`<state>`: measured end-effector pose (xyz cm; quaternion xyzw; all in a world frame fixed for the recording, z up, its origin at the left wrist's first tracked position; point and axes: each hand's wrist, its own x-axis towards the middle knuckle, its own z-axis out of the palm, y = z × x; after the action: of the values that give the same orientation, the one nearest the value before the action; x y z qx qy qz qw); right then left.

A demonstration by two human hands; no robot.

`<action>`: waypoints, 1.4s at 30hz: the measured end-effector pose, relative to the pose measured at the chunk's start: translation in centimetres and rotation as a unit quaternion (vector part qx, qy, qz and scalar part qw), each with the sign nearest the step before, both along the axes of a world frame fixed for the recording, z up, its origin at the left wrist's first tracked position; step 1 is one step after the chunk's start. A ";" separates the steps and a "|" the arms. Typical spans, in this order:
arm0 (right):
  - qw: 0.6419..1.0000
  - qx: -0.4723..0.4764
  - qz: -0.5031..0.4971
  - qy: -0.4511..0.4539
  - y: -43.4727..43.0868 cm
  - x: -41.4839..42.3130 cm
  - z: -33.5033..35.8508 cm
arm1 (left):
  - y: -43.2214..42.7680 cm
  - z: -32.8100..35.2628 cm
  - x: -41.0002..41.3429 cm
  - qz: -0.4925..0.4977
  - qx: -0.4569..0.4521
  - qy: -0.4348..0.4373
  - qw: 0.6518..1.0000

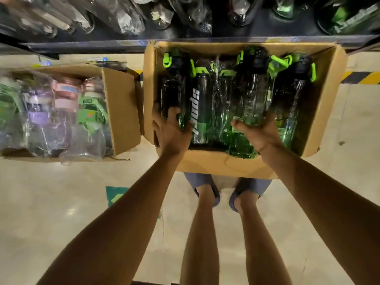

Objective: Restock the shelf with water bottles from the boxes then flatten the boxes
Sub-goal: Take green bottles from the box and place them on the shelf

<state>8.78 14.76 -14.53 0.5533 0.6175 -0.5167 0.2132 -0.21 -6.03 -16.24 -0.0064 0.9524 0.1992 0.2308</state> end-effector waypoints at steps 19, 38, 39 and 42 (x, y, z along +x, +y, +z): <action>0.965 -0.203 -0.107 0.128 -0.4 5.0 30.4 | -0.2 30.7 0.1 0.209 0.347 -0.258 0.877; 0.834 -0.344 0.077 0.424 -9.3 2.5 70.1 | -13.7 71.7 3.2 0.184 0.616 -0.113 0.757; 0.833 -0.334 0.070 0.435 -10.7 1.7 70.8 | -14.9 72.7 2.5 0.168 0.619 -0.110 0.759; 0.835 -0.314 0.008 0.452 -15.9 -1.5 73.2 | -19.2 75.3 -0.2 0.074 0.590 -0.061 0.802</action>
<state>7.28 -1.17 58.66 0.1565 0.4542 -0.8736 0.0768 -0.41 -25.26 59.10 0.0484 0.6316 0.7382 0.2320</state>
